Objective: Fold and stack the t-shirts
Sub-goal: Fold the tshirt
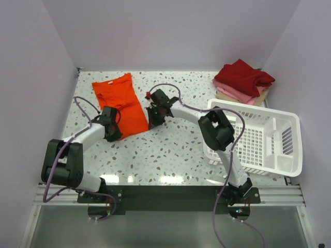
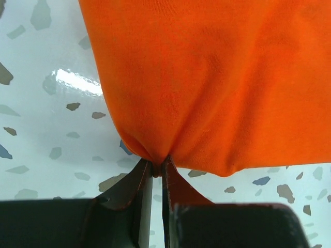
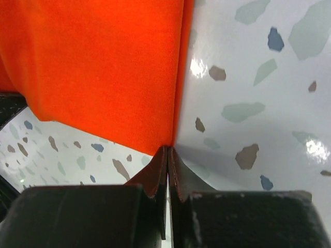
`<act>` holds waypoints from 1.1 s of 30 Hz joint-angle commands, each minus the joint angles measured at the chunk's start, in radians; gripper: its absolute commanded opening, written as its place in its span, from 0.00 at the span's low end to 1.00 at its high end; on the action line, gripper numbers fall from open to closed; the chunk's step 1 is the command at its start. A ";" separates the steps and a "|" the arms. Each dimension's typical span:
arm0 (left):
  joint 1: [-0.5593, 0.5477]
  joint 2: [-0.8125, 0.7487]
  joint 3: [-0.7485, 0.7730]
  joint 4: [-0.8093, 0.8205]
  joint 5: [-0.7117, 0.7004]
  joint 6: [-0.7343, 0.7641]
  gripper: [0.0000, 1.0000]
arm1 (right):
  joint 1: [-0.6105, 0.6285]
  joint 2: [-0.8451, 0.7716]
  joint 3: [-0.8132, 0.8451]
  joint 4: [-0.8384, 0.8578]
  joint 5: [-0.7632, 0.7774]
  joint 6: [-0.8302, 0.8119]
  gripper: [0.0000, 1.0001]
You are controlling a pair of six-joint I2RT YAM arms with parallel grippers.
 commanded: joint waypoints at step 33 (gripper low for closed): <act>-0.610 -0.395 -0.150 -0.311 0.117 -0.396 0.53 | 0.004 -0.614 -0.597 -0.372 0.164 -0.086 0.00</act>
